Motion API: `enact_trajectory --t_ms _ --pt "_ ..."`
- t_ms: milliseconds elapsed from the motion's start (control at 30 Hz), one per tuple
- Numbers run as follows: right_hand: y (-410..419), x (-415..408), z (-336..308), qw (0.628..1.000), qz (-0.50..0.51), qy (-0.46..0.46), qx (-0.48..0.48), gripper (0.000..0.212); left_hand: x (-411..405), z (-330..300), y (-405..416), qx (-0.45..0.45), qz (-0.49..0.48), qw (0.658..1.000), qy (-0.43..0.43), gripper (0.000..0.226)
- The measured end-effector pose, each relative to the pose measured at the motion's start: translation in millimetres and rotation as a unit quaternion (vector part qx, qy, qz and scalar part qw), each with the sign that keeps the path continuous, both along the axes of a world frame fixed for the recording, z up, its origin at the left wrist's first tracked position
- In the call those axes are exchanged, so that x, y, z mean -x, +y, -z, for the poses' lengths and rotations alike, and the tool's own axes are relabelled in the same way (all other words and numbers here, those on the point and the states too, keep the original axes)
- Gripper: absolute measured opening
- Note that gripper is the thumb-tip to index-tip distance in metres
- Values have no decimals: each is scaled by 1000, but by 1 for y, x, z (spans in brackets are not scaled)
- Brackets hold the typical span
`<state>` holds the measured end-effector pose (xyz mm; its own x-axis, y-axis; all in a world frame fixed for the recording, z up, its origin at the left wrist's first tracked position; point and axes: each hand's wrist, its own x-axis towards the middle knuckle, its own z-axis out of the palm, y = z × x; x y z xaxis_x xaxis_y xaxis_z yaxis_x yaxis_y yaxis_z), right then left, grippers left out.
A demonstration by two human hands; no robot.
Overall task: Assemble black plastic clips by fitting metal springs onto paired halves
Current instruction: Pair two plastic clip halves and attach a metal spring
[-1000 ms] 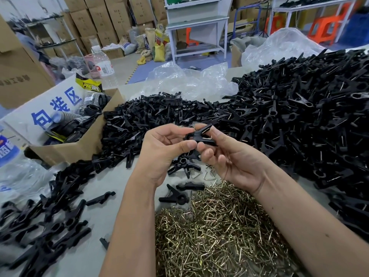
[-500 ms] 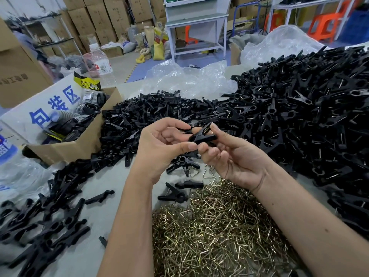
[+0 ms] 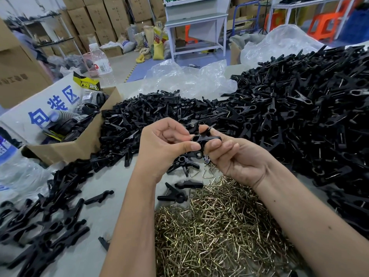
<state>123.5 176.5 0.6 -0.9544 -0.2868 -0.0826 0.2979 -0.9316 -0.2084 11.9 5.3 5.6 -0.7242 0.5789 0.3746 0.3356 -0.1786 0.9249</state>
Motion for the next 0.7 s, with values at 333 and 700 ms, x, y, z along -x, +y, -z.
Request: enact_trajectory --t_ms 333,700 --pt "-5 5 -2 844 300 10 -445 21 13 7 -10 225 -99 963 111 26" --pt "-14 8 11 432 357 81 -824 32 19 11 -17 383 -85 916 82 19"
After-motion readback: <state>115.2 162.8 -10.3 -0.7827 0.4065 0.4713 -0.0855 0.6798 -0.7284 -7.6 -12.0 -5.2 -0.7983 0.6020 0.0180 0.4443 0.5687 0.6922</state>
